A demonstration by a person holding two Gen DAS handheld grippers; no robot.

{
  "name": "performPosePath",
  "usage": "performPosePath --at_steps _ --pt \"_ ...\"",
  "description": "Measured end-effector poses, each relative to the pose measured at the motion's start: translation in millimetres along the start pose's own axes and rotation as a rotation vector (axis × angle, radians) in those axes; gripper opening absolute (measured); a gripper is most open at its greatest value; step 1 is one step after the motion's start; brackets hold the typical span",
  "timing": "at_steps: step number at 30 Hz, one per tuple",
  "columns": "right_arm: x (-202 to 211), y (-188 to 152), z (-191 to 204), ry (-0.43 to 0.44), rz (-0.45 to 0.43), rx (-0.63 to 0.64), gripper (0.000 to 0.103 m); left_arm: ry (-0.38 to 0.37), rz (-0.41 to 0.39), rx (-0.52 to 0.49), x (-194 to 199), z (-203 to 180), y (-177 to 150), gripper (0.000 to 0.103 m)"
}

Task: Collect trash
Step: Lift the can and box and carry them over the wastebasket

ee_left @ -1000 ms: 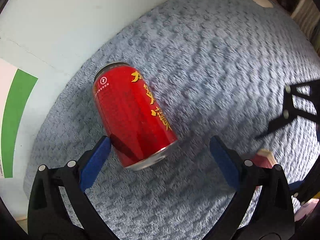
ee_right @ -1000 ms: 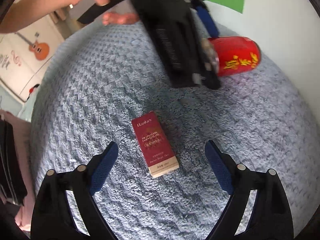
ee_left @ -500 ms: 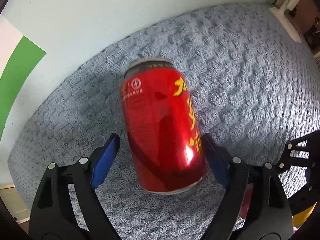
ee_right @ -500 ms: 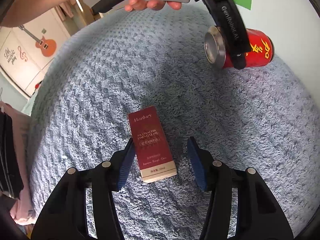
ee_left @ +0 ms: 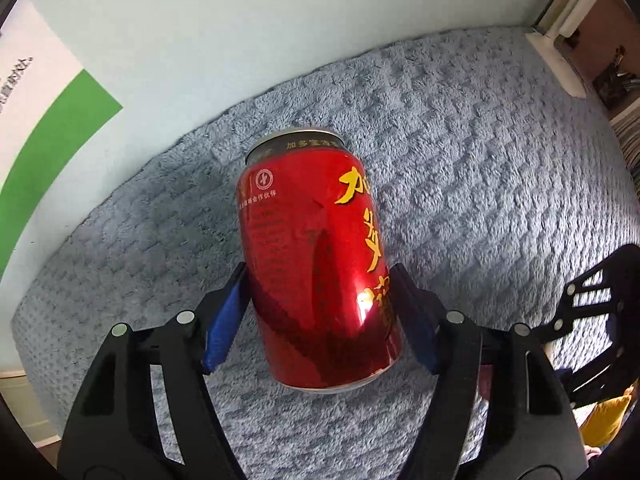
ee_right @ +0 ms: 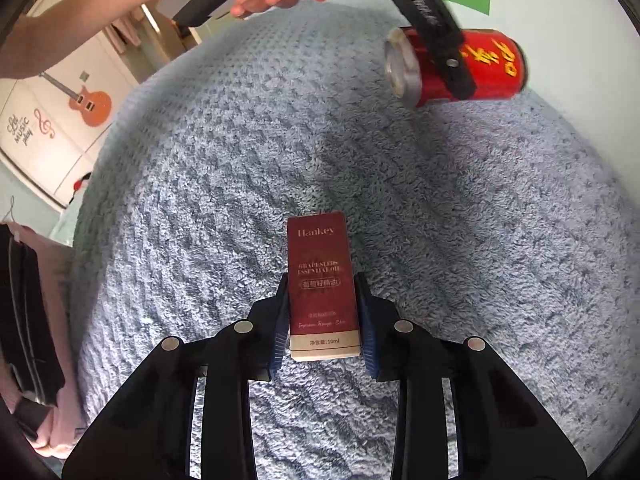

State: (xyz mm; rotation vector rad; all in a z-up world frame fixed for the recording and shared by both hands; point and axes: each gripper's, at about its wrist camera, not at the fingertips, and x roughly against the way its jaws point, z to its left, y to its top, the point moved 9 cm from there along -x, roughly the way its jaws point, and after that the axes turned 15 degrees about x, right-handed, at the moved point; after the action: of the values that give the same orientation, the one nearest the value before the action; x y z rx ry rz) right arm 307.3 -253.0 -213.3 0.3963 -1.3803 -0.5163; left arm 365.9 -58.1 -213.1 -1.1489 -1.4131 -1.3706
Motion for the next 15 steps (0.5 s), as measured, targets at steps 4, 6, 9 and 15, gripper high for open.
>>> performPosePath --at_steps 4,6,9,15 --pt "20 1 2 -0.048 -0.012 -0.031 0.031 0.065 -0.045 -0.054 24 -1 -21 0.068" --pt "32 1 6 -0.083 -0.021 -0.052 0.031 0.092 -0.064 -0.075 36 -5 -32 0.068" --pt "46 1 15 -0.124 -0.026 -0.086 0.031 0.105 -0.092 -0.092 53 -6 -50 0.068" --pt "68 -2 42 -0.21 -0.014 -0.143 0.031 0.125 -0.143 -0.147 76 -12 -83 0.068"
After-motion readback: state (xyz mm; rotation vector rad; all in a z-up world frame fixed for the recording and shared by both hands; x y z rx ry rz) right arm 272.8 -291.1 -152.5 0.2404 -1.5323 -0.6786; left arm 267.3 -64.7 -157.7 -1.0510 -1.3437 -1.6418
